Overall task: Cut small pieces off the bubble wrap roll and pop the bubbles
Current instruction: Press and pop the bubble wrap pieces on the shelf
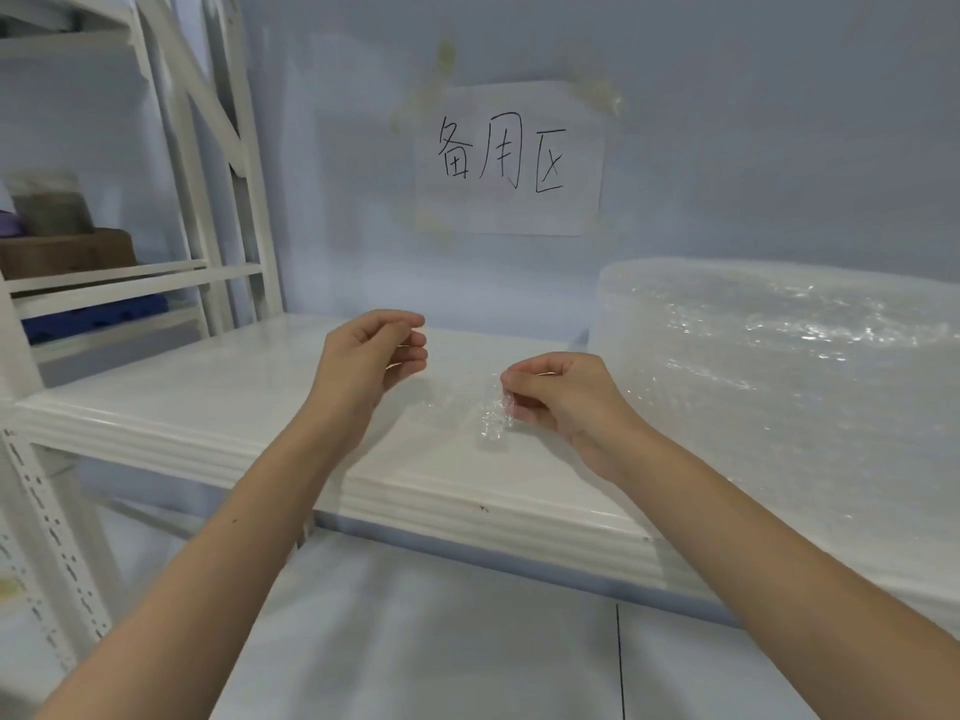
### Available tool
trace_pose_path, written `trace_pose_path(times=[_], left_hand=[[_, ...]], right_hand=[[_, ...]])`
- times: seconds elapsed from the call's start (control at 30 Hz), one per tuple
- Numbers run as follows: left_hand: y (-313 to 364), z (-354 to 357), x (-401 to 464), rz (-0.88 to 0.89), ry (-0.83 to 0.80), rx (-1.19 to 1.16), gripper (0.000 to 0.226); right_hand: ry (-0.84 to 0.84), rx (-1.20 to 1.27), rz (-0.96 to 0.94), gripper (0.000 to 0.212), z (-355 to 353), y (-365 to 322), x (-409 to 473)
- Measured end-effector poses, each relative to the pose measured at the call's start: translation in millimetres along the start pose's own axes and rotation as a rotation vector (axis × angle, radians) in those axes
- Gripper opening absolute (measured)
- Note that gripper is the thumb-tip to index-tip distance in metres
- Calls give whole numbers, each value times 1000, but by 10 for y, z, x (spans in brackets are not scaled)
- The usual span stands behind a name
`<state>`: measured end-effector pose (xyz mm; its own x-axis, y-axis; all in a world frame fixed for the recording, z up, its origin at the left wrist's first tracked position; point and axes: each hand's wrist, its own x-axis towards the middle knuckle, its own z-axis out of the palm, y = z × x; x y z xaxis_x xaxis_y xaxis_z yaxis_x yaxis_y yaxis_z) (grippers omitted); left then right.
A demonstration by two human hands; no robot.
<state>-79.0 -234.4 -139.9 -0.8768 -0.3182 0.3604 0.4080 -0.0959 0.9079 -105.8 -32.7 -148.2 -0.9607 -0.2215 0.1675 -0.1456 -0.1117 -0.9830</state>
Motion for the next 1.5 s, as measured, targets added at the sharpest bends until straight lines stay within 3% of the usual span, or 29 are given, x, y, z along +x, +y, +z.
trace_pose_path(times=[0.2, 0.3, 0.53, 0.73, 0.97, 1.17, 1.27, 1.5], left_hand=[[-153, -105, 149, -63, 79, -80, 22], [-196, -134, 161, -60, 79, -62, 21], [-230, -175, 138, -34, 69, -4, 26], [-209, -146, 92, -40, 23, 60, 29], [-219, -139, 77, -56, -14, 104, 29], [-209, -133, 67, -55, -33, 125, 28], [-199, -118, 42, -3, -80, 226, 25], [-194, -54, -62, 129, -307, 703, 30]], right_hand=[[58, -101, 66, 13, 100, 85, 234], [127, -306, 84, 23, 100, 179, 335], [82, -844, -101, 13, 88, 183, 349], [46, -939, -105, 23, 84, 129, 366], [31, -900, -186, 9, 11, 163, 300], [1, -1039, -287, 26, -92, 97, 264], [-30, -1107, -276, 21, -100, 102, 253], [-64, -1164, -172, 8, -114, 134, 255]])
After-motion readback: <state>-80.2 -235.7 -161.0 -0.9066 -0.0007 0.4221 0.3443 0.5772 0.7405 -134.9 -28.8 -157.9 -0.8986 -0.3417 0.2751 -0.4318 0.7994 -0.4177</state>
